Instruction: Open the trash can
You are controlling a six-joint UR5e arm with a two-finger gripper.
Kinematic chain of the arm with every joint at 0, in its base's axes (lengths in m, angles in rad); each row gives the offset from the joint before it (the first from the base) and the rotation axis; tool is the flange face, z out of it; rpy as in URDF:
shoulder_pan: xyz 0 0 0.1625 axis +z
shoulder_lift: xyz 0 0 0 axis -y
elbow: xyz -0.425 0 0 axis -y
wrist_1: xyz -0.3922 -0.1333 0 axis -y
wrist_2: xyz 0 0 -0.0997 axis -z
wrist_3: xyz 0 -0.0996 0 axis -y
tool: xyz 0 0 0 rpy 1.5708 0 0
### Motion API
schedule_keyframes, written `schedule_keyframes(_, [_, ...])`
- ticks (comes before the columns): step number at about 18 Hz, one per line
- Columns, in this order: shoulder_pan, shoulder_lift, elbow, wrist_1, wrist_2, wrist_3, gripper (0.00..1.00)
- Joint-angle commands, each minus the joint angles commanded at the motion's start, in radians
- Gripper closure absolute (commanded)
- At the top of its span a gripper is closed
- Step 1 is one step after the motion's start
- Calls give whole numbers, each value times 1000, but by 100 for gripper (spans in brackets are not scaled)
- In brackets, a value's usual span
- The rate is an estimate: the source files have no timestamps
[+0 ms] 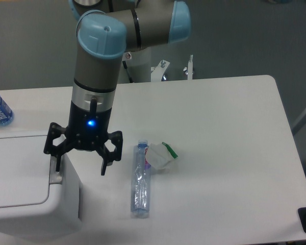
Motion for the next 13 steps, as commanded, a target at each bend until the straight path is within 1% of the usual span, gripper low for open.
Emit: schedule_keyframes(13, [-2, -12, -3, 2, 0, 0, 0])
